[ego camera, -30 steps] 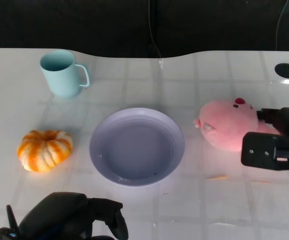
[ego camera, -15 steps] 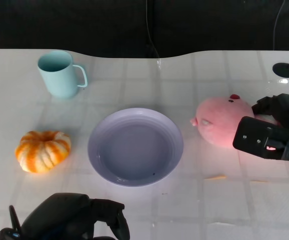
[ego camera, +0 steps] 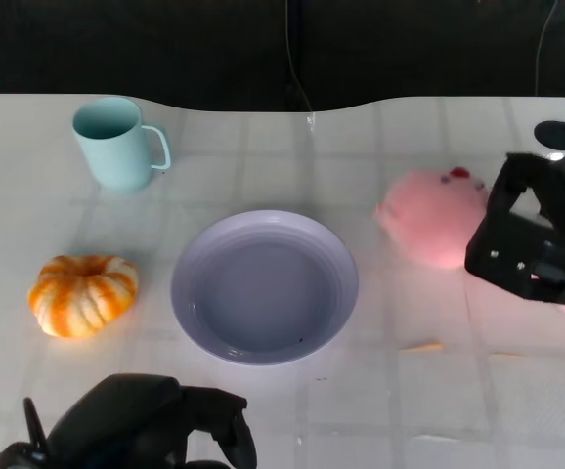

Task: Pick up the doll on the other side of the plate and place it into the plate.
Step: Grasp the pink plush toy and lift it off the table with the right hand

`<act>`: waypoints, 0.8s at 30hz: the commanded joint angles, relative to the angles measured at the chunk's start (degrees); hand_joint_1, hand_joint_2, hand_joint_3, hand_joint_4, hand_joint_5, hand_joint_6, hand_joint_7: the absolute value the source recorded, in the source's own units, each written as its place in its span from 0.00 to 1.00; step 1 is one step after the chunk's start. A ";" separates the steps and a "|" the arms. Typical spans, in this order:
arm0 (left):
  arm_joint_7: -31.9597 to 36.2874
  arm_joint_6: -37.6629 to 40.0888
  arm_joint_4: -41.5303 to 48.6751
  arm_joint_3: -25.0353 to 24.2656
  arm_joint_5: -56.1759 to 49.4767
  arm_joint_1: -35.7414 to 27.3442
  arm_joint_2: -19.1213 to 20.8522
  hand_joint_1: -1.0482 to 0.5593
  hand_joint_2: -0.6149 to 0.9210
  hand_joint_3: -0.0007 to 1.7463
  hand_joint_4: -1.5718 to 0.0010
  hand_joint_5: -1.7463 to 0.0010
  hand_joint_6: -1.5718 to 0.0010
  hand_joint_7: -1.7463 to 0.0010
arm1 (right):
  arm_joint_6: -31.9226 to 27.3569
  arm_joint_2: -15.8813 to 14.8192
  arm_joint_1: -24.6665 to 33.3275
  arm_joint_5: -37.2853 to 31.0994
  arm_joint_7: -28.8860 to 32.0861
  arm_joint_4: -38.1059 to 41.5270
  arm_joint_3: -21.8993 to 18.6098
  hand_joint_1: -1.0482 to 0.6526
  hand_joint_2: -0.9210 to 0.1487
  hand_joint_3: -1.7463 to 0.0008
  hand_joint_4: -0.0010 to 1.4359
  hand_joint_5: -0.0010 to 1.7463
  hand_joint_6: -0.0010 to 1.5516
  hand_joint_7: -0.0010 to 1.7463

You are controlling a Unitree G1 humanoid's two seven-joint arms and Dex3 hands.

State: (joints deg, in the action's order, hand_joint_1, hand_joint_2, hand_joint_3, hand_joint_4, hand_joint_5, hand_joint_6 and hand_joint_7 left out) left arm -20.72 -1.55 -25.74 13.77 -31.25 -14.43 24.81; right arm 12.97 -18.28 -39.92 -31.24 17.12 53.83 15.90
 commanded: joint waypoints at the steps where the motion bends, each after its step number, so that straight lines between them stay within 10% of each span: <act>1: -0.15 -0.02 -0.57 -0.68 0.53 -0.92 0.74 0.50 1.00 0.20 0.55 0.18 0.48 0.56 | 1.74 0.18 0.90 2.84 -0.17 -3.52 -2.10 0.52 0.48 0.26 0.62 1.00 0.47 1.00; 24: 1.65 -1.89 1.60 0.50 -0.37 -0.82 -0.11 0.49 1.00 0.18 0.50 0.28 0.46 0.57 | 3.15 8.72 -7.26 1.67 -5.44 -9.86 1.93 0.53 0.49 0.32 0.64 1.00 0.46 1.00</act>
State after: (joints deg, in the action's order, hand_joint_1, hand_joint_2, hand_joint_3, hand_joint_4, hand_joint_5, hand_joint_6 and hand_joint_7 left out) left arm -20.13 -2.66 -24.22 14.57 -31.71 -14.74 24.36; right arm 16.33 -8.75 -47.14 -29.15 11.31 45.40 17.77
